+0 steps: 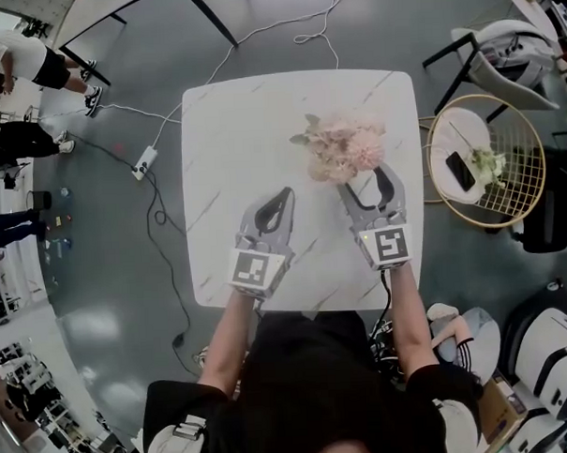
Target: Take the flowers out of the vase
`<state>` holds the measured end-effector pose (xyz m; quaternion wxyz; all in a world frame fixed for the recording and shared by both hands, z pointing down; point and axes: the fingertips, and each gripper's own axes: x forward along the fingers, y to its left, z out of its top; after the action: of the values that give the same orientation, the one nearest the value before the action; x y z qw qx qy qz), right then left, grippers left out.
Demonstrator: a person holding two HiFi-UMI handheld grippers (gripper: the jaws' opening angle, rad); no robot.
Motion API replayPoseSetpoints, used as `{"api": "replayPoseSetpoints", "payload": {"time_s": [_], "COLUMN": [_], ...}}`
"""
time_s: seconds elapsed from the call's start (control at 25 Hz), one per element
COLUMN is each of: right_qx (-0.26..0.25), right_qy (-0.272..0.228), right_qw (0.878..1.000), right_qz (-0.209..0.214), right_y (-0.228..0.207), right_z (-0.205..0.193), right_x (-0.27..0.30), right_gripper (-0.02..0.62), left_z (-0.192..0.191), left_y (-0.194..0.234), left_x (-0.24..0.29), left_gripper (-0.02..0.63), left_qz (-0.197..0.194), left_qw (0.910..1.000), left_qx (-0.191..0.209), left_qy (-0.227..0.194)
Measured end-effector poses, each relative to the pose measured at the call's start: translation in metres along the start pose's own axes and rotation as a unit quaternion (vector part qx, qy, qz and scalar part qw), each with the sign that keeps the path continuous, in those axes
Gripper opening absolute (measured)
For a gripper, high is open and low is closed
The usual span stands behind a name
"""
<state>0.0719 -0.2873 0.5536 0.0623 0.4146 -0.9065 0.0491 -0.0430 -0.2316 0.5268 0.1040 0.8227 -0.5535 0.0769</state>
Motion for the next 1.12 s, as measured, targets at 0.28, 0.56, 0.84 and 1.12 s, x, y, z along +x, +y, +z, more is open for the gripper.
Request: {"api": "replayPoseSetpoints", "payload": {"time_s": [0.28,0.56,0.84,1.12], "right_qx": [0.005,-0.012,-0.001,-0.009], "right_qy": [-0.002,-0.001,-0.027,-0.023], "right_qw": [1.0,1.0,0.999,0.999], "right_qz": [0.004,0.024,0.034,0.035], "right_y": [-0.008,-0.005,0.001,-0.004], "right_z": [-0.001,0.001,0.015,0.014], "right_x": [0.02,0.035,0.042,0.039], "right_gripper": [0.321,0.322,0.322,0.301], "left_z": [-0.005,-0.008,-0.01,-0.009], "left_y": [0.008,0.017,0.02,0.023], "left_x": [0.005,0.008,0.008,0.004], "left_gripper": [0.008,0.008,0.008,0.008], "left_qz": [0.011,0.022,0.029,0.036], "left_qw": [0.9998,0.9995,0.9994,0.9992], "left_qx": [-0.009,-0.014,-0.012,-0.012], "left_qy": [0.01,0.016,0.014,0.016]}}
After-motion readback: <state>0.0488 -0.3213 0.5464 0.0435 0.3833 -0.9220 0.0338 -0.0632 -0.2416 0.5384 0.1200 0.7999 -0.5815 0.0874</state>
